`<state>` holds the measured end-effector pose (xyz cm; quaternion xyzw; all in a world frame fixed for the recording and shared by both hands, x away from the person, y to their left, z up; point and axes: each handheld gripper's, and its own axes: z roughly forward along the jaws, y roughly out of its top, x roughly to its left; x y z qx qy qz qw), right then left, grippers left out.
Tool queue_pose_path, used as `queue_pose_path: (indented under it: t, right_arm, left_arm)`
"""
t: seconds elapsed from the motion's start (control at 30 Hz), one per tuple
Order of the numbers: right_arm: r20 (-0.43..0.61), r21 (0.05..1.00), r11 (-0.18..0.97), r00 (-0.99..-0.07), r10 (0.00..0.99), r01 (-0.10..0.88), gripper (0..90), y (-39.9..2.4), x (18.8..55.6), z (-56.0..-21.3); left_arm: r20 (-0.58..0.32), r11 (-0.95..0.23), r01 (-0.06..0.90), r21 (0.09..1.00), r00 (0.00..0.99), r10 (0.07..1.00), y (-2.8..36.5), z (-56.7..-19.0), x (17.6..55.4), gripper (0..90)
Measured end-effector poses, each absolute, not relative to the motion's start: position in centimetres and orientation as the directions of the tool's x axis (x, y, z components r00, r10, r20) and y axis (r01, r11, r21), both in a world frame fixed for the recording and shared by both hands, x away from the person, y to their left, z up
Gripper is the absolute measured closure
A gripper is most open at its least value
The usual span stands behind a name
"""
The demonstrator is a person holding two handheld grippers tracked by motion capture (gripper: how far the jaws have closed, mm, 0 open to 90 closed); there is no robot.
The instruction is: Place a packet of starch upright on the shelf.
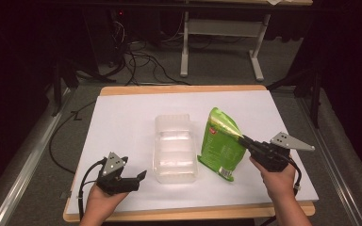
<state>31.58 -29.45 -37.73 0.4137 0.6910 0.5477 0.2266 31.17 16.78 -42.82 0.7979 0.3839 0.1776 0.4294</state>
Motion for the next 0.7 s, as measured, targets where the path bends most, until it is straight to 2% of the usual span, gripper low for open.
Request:
queue_pose_path:
  t: [0.3, 0.53, 0.7]
  right_arm:
    - [0.067, 0.971, 0.069, -0.540, 0.839, 0.227, 86.9, -27.7, 31.5, -36.5]
    - [0.046, 0.959, 0.107, -0.520, 0.853, 0.261, 86.3, -26.9, 31.8, -38.0]
    - [0.058, 0.960, 0.103, -0.548, 0.834, 0.260, 83.4, -26.9, 31.5, -38.1]
  left_arm:
    - [-0.039, -0.339, 0.458, 0.822, 0.639, 0.768, 16.8, -42.8, 31.2, 16.9]
    - [-0.041, -0.333, 0.458, 0.824, 0.635, 0.771, 16.9, -42.7, 31.1, 17.0]
    - [-0.043, -0.332, 0.456, 0.826, 0.637, 0.770, 16.9, -42.7, 31.1, 17.0]
